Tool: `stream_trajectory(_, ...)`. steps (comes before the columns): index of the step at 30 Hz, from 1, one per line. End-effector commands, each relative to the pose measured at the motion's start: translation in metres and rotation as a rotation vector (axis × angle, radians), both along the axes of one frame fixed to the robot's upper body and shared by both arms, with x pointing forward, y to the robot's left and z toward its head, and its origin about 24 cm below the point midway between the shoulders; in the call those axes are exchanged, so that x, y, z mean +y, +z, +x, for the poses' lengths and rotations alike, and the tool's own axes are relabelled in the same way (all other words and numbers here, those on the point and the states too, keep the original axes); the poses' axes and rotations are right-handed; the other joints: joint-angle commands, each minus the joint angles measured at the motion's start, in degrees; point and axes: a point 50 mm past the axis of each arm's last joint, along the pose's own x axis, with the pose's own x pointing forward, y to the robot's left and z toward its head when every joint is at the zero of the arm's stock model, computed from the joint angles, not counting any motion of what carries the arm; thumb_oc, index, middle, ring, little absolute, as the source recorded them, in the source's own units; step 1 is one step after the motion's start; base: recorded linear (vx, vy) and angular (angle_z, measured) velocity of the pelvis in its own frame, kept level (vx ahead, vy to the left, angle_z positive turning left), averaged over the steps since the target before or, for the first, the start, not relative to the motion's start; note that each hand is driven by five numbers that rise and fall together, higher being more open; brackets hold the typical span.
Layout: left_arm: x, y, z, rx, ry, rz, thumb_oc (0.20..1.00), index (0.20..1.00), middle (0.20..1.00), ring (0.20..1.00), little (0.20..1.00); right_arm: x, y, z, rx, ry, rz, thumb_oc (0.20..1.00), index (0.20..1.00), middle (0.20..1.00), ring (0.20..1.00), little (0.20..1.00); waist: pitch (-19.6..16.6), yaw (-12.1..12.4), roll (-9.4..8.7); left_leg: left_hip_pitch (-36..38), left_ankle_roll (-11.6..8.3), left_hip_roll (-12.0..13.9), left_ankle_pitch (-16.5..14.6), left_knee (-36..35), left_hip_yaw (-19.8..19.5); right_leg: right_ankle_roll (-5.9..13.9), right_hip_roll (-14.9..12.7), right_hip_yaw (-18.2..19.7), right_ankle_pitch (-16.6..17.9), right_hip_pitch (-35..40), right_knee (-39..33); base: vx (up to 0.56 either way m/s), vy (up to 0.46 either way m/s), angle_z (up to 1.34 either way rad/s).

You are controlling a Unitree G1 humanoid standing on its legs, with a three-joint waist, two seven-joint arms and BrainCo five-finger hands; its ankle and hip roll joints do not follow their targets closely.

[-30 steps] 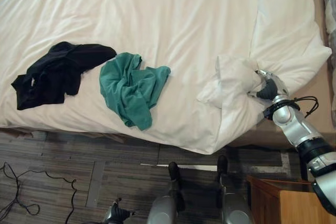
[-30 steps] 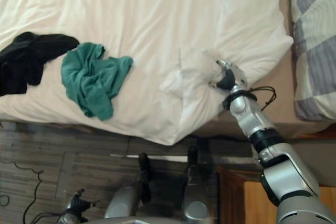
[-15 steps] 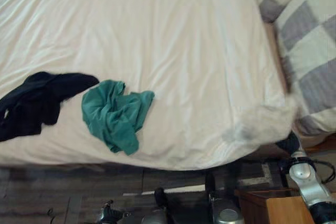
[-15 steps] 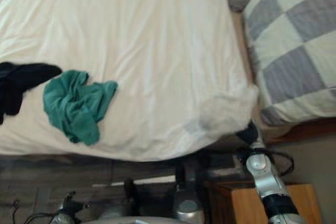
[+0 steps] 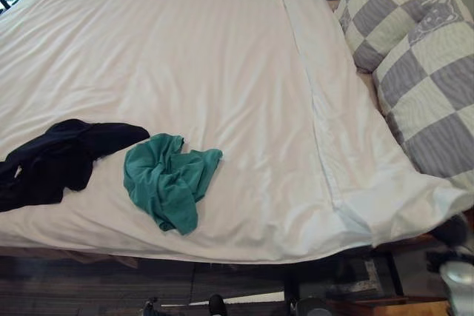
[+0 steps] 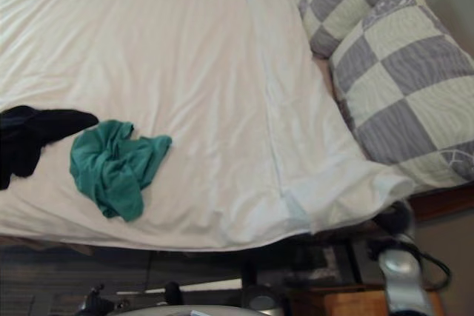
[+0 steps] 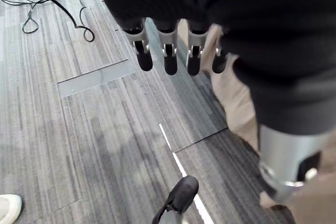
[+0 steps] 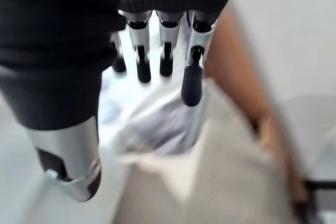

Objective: Tidy up the quilt and then pick up the clothes from the bed and put them into the laundry hamper.

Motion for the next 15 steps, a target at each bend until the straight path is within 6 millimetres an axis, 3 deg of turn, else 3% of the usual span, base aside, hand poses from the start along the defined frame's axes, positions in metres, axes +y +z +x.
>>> stream_trajectory(1,-0.011,-0.006,-0.005,0.036,0.046,-0.019,1.000,1.000,1.000,1.000,1.000,-0.059,0.058,-0.057,-0.033,-0.254,-0.281,1.000,1.000,1.000,1.000,1.000,-0.7,-4.5,2.85,0.5,-2.29,2.8,-3.1,0.0,1.1,4.73,-2.3,2.4,-4.7,-0.5,0.2,0.01,0.005,-0.06)
stream_trajectory(6,-0.017,-0.009,-0.007,0.048,0.046,-0.040,1.000,1.000,1.000,1.000,1.000,-0.061,0.091,-0.035,-0.218,-0.276,-0.363,1.000,1.000,1.000,1.000,1.000,-0.8,-3.9,2.99,0.4,-2.22,2.9,-3.3,0.0,0.8,4.64,-2.2,2.4,-4.8,-0.5,0.1,0.00,0.002,-0.16)
stream_trajectory(7,-0.018,-0.009,-0.007,0.049,0.039,-0.045,1.000,1.000,1.000,1.000,1.000,-0.055,0.108,-0.019,-0.310,-0.233,-0.390,1.000,1.000,1.000,1.000,1.000,-0.9,-3.5,3.03,0.4,-2.22,2.9,-3.3,0.0,0.6,4.61,-2.1,2.2,-5.0,-0.4,0.0,0.00,-0.011,-0.11)
stream_trajectory(9,-0.019,-0.009,-0.003,0.041,0.025,-0.050,1.000,1.000,1.000,1.000,1.000,-0.045,0.123,0.005,-0.409,-0.139,-0.390,1.000,1.000,1.000,1.000,1.000,-0.6,-2.9,3.13,0.6,-2.29,3.0,-3.5,0.0,0.3,4.59,-2.1,1.9,-5.7,0.1,0.1,0.02,-0.019,-0.09)
stream_trajectory(10,-0.019,-0.008,0.007,0.027,0.005,-0.049,1.000,1.000,1.000,1.000,1.000,-0.032,0.130,0.023,-0.434,-0.039,-0.383,0.881,0.881,0.881,0.881,0.881,-0.5,-3.2,3.15,0.7,-2.41,3.1,-3.4,0.0,0.5,4.66,-2.1,2.0,-5.8,0.1,0.1,0.00,-0.032,0.01)
stream_trajectory(11,-0.018,-0.006,0.017,0.005,-0.025,-0.046,1.000,1.000,1.000,1.000,1.000,-0.026,0.136,0.035,-0.471,0.020,-0.352,0.200,0.200,0.200,0.200,0.200,-0.5,-2.9,3.17,0.4,-2.47,3.1,-3.0,0.0,0.5,4.51,-2.0,2.1,-5.5,-0.2,0.0,-0.02,-0.043,0.08)
stream_trajectory(15,-0.025,-0.003,0.041,-0.047,-0.075,-0.055,1.000,1.000,1.000,1.000,1.000,0.004,0.148,0.090,-0.579,0.195,-0.270,0.200,0.200,0.200,0.200,0.200,1.7,-0.9,3.96,-1.3,-2.66,3.1,-2.1,0.0,-0.3,4.08,-1.7,2.1,-5.7,-1.6,0.4,-0.07,-0.053,0.09)
